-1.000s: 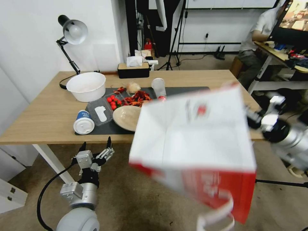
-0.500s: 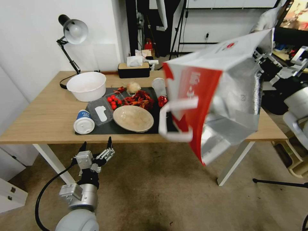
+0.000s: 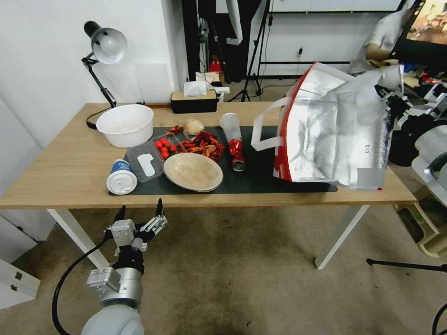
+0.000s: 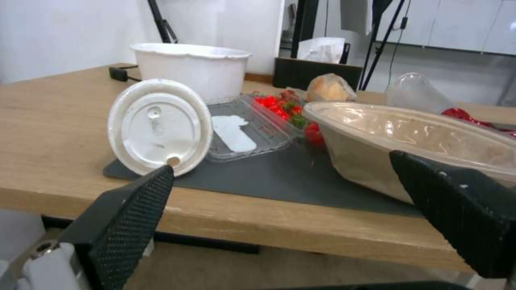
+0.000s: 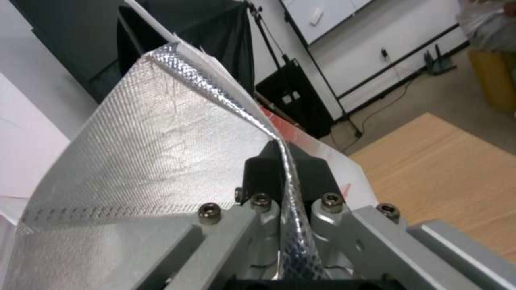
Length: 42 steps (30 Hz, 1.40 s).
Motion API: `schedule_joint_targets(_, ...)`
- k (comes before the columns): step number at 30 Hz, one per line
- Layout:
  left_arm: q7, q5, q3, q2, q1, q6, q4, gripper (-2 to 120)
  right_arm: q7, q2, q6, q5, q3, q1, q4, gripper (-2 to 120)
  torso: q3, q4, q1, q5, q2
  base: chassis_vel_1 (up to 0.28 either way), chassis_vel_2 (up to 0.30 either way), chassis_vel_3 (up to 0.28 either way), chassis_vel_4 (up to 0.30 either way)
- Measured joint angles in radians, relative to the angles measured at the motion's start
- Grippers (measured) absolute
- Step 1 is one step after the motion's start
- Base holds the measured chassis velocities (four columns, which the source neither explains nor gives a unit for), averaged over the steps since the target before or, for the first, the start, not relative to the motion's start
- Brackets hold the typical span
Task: Pick up the food delivery bag from the floor and place it on the table.
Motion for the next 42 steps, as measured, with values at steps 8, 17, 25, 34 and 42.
schedule_joint_targets(8,0.0,0.004,0.0,0.004,0.002,-0.006,0.003,100,0.026,0.006,-0.019,0.024,-0.02,0.036,-0.028,0,0.0,0.0,0.0,0.0,0.0,0.0,0.0,0.0,0.0)
schedule_joint_targets(17,0.003,0.009,-0.005,-0.001,0.005,-0.004,0.004,100,0.002,0.0,-0.02,-0.052,-0.037,0.061,-0.062,15,0.0,0.0,0.0,0.0001,-0.001,0.0,0.0,0.0,0.0)
schedule_joint_targets(25,0.003,0.009,-0.012,-0.006,0.002,0.001,0.002,100,-0.026,0.001,-0.011,-0.201,-0.082,0.085,-0.067,45,0.0,0.0,0.0,0.0,-0.001,0.0,0.0,0.0,0.0)
schedule_joint_targets(34,0.0,0.003,-0.017,-0.005,-0.005,0.001,0.002,100,-0.08,0.0,-0.01,-0.247,-0.101,0.086,-0.062,73,0.0,0.0,0.0,-0.0001,-0.001,0.0,0.0,0.0,0.0)
schedule_joint_targets(42,-0.001,-0.011,-0.02,0.001,-0.014,0.001,0.001,100,-0.088,0.005,-0.012,-0.256,-0.083,0.039,-0.039,99,0.0,0.0,0.0,0.0,-0.001,0.0,0.0,0.0,0.0)
